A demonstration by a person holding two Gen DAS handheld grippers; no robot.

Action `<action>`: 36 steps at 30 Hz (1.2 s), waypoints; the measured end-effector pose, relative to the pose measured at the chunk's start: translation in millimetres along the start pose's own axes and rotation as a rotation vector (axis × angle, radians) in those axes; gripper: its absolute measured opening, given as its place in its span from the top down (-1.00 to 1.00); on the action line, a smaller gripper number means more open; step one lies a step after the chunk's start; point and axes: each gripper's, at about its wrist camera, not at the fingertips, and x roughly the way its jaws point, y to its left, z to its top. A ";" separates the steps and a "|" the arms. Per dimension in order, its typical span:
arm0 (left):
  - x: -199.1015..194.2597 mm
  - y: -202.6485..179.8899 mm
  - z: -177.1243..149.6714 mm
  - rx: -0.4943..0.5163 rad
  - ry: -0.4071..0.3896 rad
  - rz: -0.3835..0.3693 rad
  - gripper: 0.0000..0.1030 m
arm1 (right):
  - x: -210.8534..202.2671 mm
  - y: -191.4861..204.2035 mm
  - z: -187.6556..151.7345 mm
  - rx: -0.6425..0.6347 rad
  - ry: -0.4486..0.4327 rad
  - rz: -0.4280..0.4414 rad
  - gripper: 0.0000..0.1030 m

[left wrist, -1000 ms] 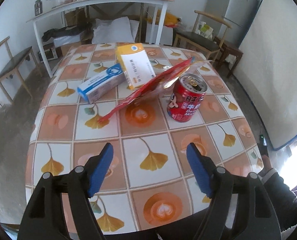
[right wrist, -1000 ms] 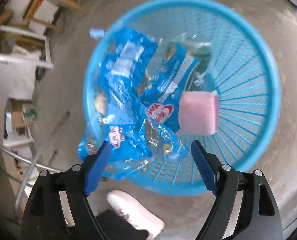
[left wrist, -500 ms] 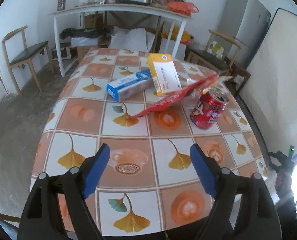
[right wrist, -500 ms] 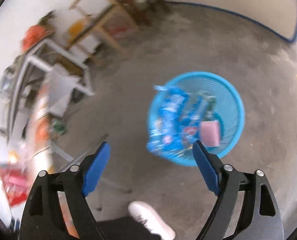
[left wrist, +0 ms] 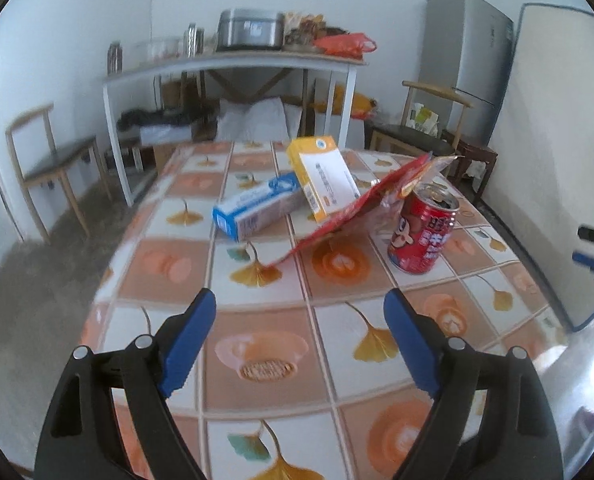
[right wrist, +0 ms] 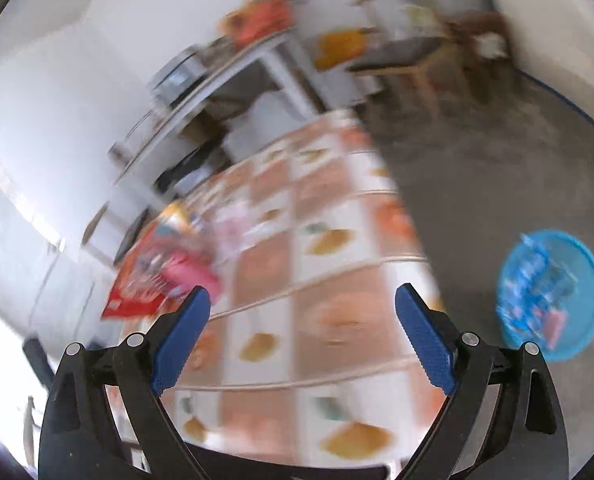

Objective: Collect trash
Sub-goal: 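Grasp the red Drink Milk can with the right gripper while the left grasps the red snack bag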

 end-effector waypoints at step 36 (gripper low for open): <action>69.2 -22.9 23.2 0.289 -0.020 0.039 0.97 | 177.8 167.9 -13.8 -0.568 0.092 -0.012 -0.23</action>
